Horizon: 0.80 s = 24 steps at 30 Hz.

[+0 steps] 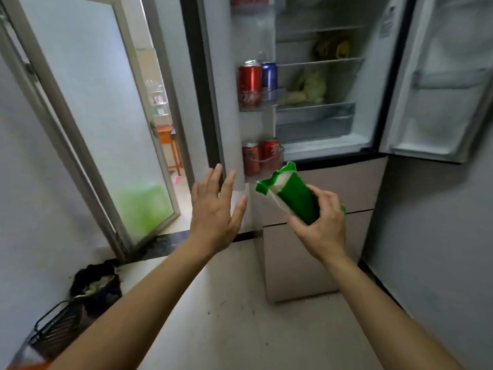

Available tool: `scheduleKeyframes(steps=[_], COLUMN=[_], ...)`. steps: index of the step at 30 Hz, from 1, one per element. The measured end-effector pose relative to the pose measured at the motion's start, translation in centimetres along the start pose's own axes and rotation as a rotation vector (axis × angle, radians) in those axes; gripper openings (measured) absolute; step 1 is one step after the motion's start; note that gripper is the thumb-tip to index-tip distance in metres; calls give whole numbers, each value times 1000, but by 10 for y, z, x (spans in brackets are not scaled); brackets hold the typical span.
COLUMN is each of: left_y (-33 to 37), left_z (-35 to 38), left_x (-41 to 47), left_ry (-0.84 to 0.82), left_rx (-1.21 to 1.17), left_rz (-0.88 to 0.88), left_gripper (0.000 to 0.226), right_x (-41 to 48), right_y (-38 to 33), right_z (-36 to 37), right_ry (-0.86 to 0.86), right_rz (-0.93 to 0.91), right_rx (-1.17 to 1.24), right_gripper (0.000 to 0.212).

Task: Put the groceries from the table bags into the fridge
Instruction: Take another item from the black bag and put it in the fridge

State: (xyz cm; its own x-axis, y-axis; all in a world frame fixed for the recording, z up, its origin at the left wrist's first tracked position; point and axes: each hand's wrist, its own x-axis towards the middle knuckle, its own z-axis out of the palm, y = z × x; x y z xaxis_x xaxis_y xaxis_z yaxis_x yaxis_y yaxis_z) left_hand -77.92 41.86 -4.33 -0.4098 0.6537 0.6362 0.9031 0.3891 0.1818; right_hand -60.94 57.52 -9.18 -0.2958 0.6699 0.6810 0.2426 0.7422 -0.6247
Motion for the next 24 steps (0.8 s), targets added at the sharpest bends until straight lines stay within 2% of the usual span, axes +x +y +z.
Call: scheduleKeyframes(steps=[5,12,17,24], left_y=[50,101,127,144], left_z=[89,185,226,282], left_x=[91,229,323,435], left_ry=[16,30,-6,51], left_rx=[-16,-118,-118,3], left_rz=[130,214,198,151], left_gripper=[66,64,65,64], right_x=[79,208,289,411], right_y=[84,162,206,275], right_z=[-25,-30,-31,5], right_ry=[129,160,188,210], right_rz=[59,81,52,-23], right_rx=[-109,-207,-237,-193], right_gripper=[70,73,73,78])
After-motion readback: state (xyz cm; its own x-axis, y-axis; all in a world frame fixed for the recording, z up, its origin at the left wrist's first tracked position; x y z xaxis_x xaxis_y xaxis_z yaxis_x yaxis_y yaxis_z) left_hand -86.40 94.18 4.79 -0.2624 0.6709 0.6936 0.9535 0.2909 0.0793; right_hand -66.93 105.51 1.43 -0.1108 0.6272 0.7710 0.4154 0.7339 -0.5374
